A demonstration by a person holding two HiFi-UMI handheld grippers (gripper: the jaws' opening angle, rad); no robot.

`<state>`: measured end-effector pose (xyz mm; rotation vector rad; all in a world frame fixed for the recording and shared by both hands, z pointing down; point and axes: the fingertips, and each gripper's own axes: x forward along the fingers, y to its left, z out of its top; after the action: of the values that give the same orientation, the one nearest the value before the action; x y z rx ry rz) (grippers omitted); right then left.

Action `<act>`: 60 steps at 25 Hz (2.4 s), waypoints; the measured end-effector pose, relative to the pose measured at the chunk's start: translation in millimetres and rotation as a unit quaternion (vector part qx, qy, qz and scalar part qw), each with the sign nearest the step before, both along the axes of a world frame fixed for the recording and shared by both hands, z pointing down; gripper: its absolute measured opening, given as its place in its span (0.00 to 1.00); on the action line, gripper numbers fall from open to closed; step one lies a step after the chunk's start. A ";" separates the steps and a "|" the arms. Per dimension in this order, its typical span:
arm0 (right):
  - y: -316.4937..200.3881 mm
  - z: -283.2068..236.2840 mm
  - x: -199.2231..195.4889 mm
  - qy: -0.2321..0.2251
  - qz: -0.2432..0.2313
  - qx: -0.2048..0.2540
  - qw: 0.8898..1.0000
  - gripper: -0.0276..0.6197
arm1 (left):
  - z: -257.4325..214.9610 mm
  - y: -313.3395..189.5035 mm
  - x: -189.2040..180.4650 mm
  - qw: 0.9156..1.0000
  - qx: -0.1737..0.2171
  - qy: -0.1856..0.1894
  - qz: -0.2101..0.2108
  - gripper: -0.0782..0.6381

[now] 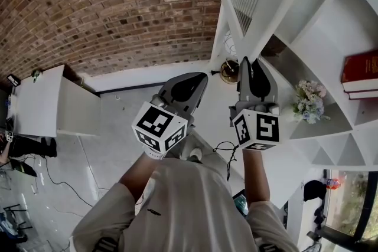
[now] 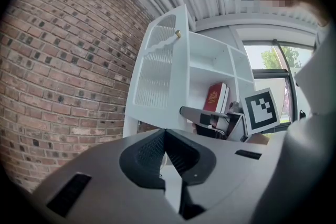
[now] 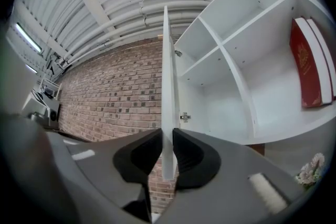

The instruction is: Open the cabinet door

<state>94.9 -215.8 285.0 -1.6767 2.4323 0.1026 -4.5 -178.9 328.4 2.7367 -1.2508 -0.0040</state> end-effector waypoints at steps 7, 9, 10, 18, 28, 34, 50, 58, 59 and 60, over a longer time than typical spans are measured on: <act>4.7 -0.3 -17.4 0.007 -0.018 0.005 1.000 0.16 | -4.9 -3.6 -8.9 1.000 0.006 0.002 -0.009 0.12; 6.1 -0.6 -26.2 0.011 -0.031 0.007 0.999 0.16 | -5.6 -4.3 -11.1 1.000 0.006 0.003 -0.011 0.12; 6.6 -0.5 -30.5 0.012 -0.037 0.008 0.999 0.17 | -5.7 -4.6 -12.0 1.000 0.006 0.003 -0.012 0.12; 8.7 -0.4 -52.4 0.017 -0.063 0.013 0.998 0.17 | -5.6 -4.7 -27.0 1.000 0.006 0.003 -0.030 0.12; 10.0 -0.5 -80.3 0.022 -0.097 0.017 0.995 0.18 | -3.5 -1.4 -45.5 0.999 0.005 0.000 -0.049 0.12; 7.0 0.7 -92.9 0.029 -0.112 0.018 0.993 0.18 | -3.4 -3.1 -56.4 0.998 0.006 -0.001 -0.062 0.12; -0.6 -1.7 -137.4 0.048 -0.150 0.027 0.987 0.19 | -4.6 -8.4 -97.7 0.996 0.005 0.012 -0.093 0.12; -6.8 -1.3 -156.9 0.054 -0.161 0.027 0.985 0.18 | -4.7 -15.7 -115.3 0.995 0.002 0.013 -0.099 0.12; -7.5 -1.6 -159.3 0.054 -0.162 0.027 0.985 0.18 | -4.9 -16.7 -118.0 0.995 0.002 0.014 -0.100 0.12; -8.4 -1.8 -161.8 0.054 -0.163 0.027 0.985 0.18 | -5.1 -17.7 -120.5 0.995 0.001 0.014 -0.101 0.12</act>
<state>-66.9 -224.2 283.1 -1.2609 2.7211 0.2150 -125.0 -196.6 323.3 2.5903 -1.5136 -0.0637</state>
